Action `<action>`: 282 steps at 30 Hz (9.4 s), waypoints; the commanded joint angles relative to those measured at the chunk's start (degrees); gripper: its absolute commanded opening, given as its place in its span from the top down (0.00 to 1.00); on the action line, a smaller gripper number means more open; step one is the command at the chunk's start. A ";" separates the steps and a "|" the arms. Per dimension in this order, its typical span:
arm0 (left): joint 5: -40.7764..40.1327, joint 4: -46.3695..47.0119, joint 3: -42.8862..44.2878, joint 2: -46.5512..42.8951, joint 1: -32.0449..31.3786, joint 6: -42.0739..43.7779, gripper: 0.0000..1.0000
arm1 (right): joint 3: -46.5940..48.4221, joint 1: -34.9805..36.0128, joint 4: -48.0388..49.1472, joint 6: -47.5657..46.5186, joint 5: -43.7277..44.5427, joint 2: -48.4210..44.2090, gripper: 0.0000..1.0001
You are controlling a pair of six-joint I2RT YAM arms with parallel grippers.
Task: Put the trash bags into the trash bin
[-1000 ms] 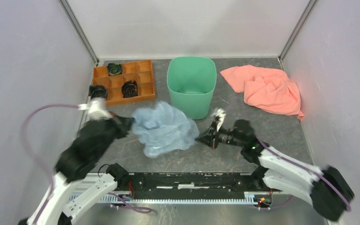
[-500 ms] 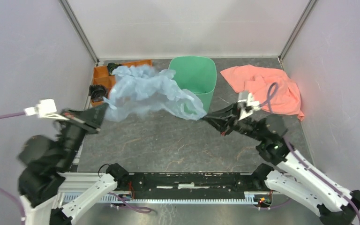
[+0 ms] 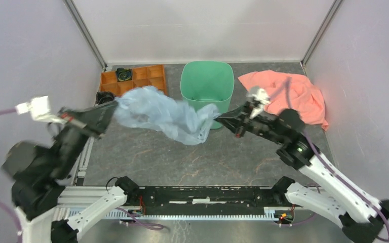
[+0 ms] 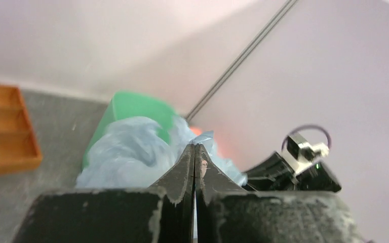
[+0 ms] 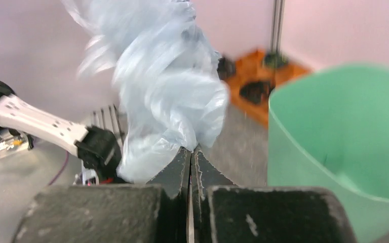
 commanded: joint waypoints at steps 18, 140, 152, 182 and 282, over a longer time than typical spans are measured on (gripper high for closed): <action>-6.67 -9.65 15.50 -0.19 0.06 1.54 0.98 | 4.31 0.63 0.16 1.89 -1.40 -5.71 0.99; -4.13 -2.85 -23.32 -8.66 -2.05 -7.78 0.98 | -29.73 6.50 31.40 35.35 19.27 30.76 0.11; -3.37 -4.63 -24.76 -9.61 -2.05 -9.71 0.98 | -28.93 8.96 45.51 39.36 25.65 37.46 0.51; 12.80 -16.71 -25.47 11.54 -2.05 -8.65 0.00 | -18.90 1.81 -0.92 -8.85 25.70 0.50 1.00; -28.20 -23.23 -39.38 -17.22 -37.77 -40.67 0.98 | -21.16 24.12 15.40 -0.62 21.18 6.43 1.00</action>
